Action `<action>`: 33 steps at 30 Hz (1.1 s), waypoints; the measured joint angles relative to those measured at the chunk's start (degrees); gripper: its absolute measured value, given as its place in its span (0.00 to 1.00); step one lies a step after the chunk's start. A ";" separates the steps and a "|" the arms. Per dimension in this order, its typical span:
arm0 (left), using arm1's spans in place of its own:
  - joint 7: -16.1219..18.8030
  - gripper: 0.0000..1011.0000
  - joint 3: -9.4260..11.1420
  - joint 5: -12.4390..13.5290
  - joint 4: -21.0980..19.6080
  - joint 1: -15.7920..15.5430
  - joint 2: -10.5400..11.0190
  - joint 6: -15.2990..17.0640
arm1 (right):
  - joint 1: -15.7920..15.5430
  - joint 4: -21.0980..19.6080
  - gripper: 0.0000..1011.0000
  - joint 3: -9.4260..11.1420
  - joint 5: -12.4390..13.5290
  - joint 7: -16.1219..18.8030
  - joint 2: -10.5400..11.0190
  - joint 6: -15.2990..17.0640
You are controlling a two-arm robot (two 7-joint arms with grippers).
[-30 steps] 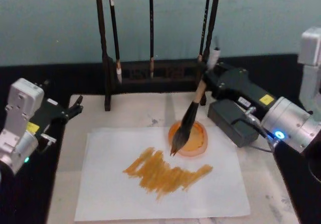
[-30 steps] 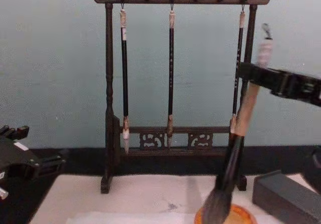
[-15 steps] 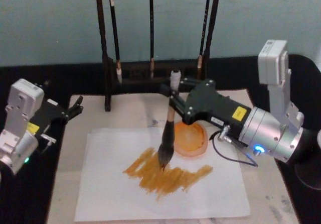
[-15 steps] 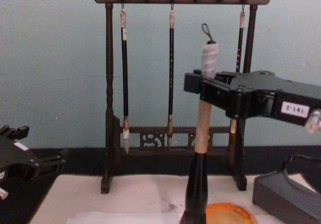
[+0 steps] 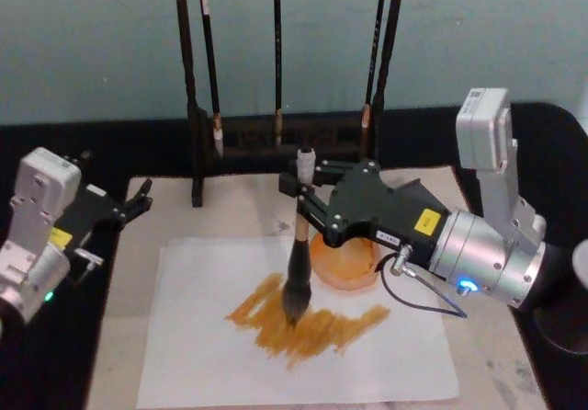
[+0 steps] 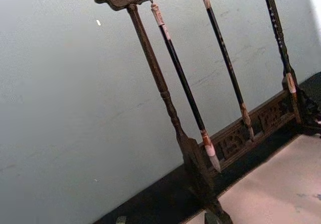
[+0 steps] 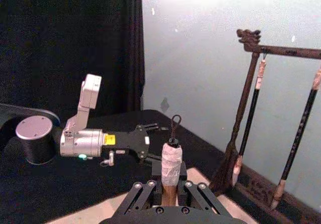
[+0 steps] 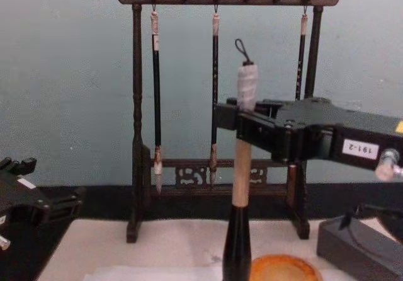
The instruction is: Pick up the brush from the inkstone, write on the paper, then place the brush back to its original position.
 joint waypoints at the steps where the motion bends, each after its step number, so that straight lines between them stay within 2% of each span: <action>1: 0.00 1.00 0.00 0.00 0.00 0.00 0.00 0.00 | -0.01 0.13 0.16 0.05 0.02 0.27 -0.15 0.36; 9: 0.00 1.00 0.00 0.00 0.00 0.00 0.00 0.00 | -0.04 0.74 0.16 0.14 -0.13 1.68 -0.81 2.10; 19: 0.00 1.00 0.00 0.00 0.00 0.00 0.00 0.00 | -0.21 1.38 0.16 0.53 -1.59 2.12 -1.78 3.82; 27: 0.00 1.00 0.00 0.00 0.00 0.00 0.00 0.00 | -0.88 1.52 0.16 2.00 -2.95 0.58 -2.57 3.98; 33: 0.00 1.00 0.00 0.00 0.00 0.00 0.00 0.00 | -1.44 1.67 0.16 3.22 -5.22 -1.64 -3.34 4.05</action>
